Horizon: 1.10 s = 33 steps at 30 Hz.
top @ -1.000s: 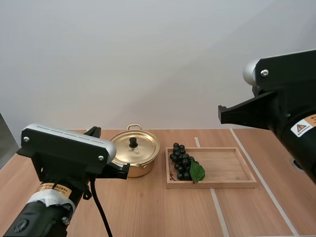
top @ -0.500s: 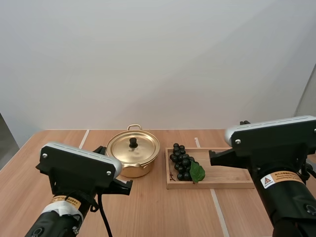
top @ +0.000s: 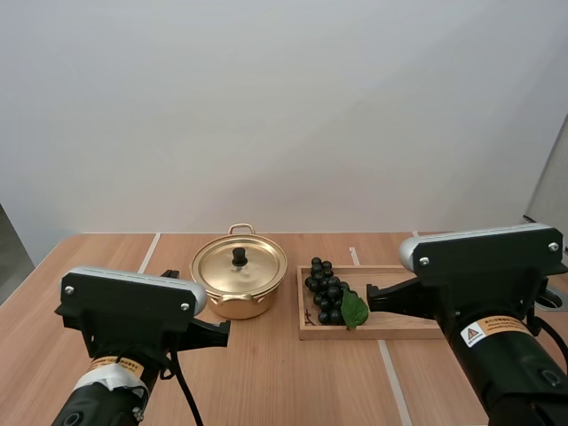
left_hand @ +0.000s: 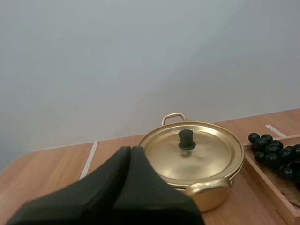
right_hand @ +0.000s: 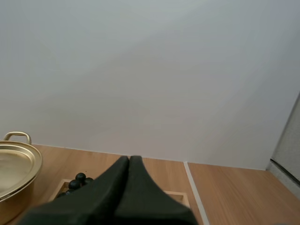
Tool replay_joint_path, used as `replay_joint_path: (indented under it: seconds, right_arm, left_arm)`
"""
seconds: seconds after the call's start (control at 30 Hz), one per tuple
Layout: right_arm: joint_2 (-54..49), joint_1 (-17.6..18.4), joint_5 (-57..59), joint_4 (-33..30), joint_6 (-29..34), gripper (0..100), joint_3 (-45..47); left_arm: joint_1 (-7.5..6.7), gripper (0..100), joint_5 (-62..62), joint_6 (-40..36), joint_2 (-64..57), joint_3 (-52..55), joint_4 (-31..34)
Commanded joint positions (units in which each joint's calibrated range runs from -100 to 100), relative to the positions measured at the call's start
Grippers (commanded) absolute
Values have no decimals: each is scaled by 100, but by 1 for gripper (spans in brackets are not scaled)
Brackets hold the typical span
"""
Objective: Open the pot, put the pineapple inside, and close it
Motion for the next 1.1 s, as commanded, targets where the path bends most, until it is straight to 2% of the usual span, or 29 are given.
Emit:
replay_joint_path:
  seconds: [0.0, 0.13, 0.47, 0.67, 1.07]
  right_arm:
    - [-32, 40, 487, 24, 89, 0, 6]
    - [-32, 56, 1082, -15, 89, 0, 71]
    - [-32, 78, 643, -730, 89, 0, 1113]
    - [-32, 133, 577, -783, 199, 0, 1113]
    - [-32, 217, 707, -783, 895, 0, 1113]
  left_arm:
    - [18, 0, 14, -96, -28, 17, -5]
    - [48, 0, 546, -96, -28, 17, -5]
    - [94, 0, 668, -96, -28, 17, -5]
    - [134, 0, 1064, -129, -28, 17, -5]
    - [238, 0, 1219, -159, -28, 17, -5]
